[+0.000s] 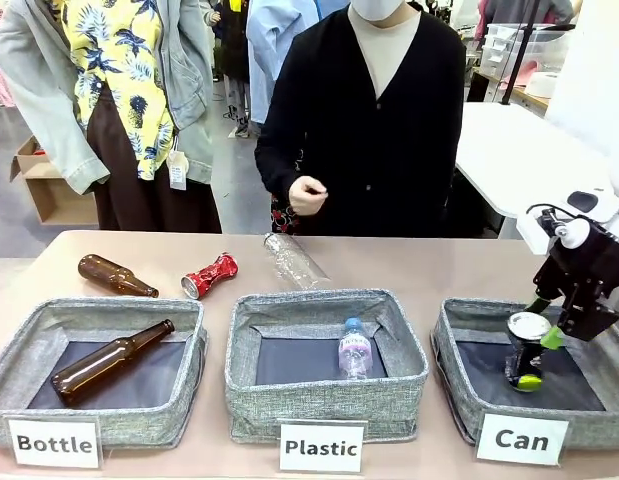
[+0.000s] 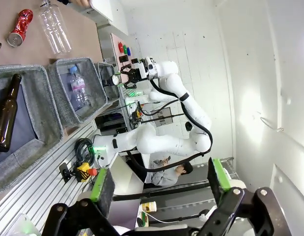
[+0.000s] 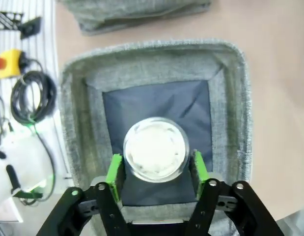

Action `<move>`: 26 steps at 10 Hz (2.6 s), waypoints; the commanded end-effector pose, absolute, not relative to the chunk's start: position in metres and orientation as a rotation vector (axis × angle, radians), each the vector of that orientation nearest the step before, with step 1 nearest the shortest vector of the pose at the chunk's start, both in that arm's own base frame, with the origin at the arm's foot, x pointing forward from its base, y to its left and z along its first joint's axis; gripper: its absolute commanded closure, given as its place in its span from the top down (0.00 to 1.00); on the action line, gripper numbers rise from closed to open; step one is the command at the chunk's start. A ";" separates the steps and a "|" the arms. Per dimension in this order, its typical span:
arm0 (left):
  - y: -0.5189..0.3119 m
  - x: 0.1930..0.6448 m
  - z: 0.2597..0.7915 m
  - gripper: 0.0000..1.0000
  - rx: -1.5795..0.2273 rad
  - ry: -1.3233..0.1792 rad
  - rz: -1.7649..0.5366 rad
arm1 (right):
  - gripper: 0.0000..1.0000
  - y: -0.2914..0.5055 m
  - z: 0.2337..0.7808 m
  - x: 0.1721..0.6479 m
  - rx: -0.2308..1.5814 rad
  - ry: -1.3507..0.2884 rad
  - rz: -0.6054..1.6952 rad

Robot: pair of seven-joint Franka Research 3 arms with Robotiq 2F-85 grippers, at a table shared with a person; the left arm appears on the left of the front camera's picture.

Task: Sort the can waste into the basket.
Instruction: Pick up the can waste from the table and place it in the right Fabric basket.

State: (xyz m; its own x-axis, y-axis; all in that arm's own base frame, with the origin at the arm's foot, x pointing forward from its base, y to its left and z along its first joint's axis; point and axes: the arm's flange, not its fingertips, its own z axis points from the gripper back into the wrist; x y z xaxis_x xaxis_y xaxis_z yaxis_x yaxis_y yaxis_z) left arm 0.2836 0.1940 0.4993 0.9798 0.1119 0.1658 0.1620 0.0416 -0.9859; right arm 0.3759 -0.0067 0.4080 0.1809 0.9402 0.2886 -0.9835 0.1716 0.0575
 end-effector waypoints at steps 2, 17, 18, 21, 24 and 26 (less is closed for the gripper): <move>0.193 0.284 0.503 1.00 -1.552 -0.229 -0.050 | 1.00 -0.008 0.398 0.385 0.292 -0.228 1.303; 0.193 0.284 0.503 1.00 -1.552 -0.229 -0.050 | 1.00 -0.047 0.411 0.386 1.311 -0.546 0.209; 0.193 0.284 0.503 1.00 -1.552 -0.229 -0.050 | 1.00 -0.047 0.411 0.386 1.311 -0.546 0.209; 0.193 0.284 0.503 1.00 -1.552 -0.229 -0.050 | 1.00 -0.047 0.411 0.386 1.311 -0.546 0.209; 0.193 0.284 0.503 1.00 -1.552 -0.229 -0.050 | 1.00 -0.047 0.411 0.386 1.311 -0.546 0.209; 0.193 0.284 0.503 1.00 -1.552 -0.229 -0.050 | 1.00 -0.047 0.411 0.386 1.311 -0.546 0.209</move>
State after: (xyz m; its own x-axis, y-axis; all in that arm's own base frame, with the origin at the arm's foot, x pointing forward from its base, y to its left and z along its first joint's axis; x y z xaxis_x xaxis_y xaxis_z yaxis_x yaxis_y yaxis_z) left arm 0.2840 0.1942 0.4990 0.9800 0.1114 0.1647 0.1610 0.0411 -0.9861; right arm 0.3916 -0.0465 0.4134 0.8637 -0.1731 0.4733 -0.4231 0.2611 0.8676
